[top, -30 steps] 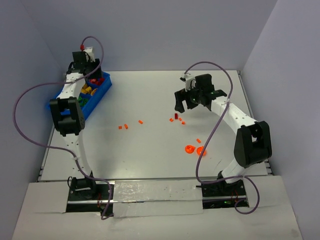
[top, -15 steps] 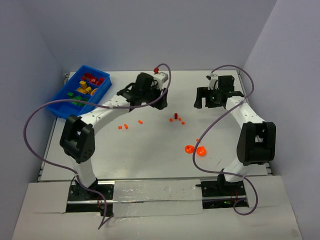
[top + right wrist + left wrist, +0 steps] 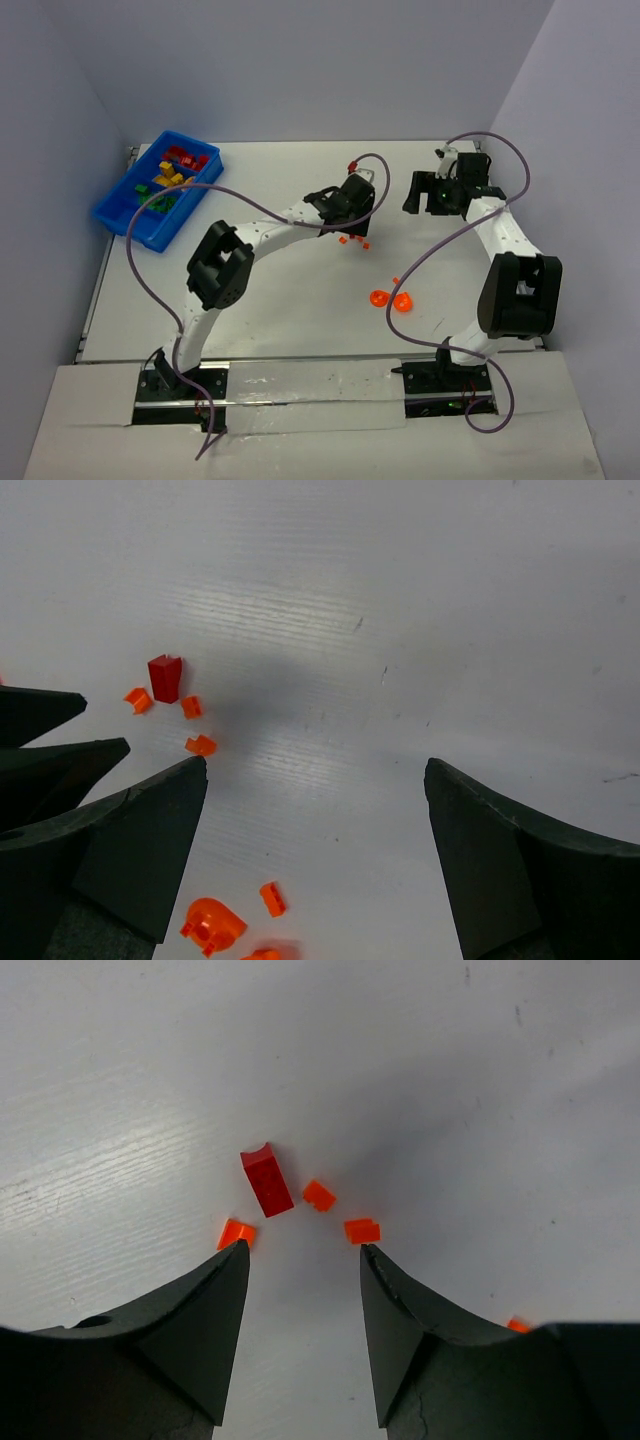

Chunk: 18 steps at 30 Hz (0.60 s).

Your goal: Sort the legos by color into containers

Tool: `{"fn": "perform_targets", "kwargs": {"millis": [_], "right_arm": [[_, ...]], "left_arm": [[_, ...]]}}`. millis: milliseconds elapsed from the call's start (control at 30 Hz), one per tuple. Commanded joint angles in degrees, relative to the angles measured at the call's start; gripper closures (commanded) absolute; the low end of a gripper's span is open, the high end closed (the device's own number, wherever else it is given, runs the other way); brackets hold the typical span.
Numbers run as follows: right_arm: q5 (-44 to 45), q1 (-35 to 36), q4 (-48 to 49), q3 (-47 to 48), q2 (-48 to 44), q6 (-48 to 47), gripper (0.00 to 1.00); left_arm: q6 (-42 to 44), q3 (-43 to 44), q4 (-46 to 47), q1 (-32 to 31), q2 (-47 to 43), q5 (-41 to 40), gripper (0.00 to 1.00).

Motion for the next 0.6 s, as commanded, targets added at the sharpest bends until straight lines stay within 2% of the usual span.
{"fn": "perform_targets", "kwargs": {"millis": [0, 267, 567], "right_arm": [[-1.7, -1.11, 1.28, -0.04, -2.6, 0.83, 0.04], [-2.63, -1.17, 1.5, -0.01, -2.31, 1.16, 0.04], [-2.55, -1.17, 1.82, -0.89, -2.75, 0.89, 0.04]], "left_arm": [[-2.1, 4.08, -1.52, 0.23, 2.17, -7.74, 0.47], [-1.47, 5.85, -1.74, 0.32, 5.85, -9.07, 0.47], [-1.63, 8.43, -0.87, 1.02, 7.94, -5.29, 0.46]]}}
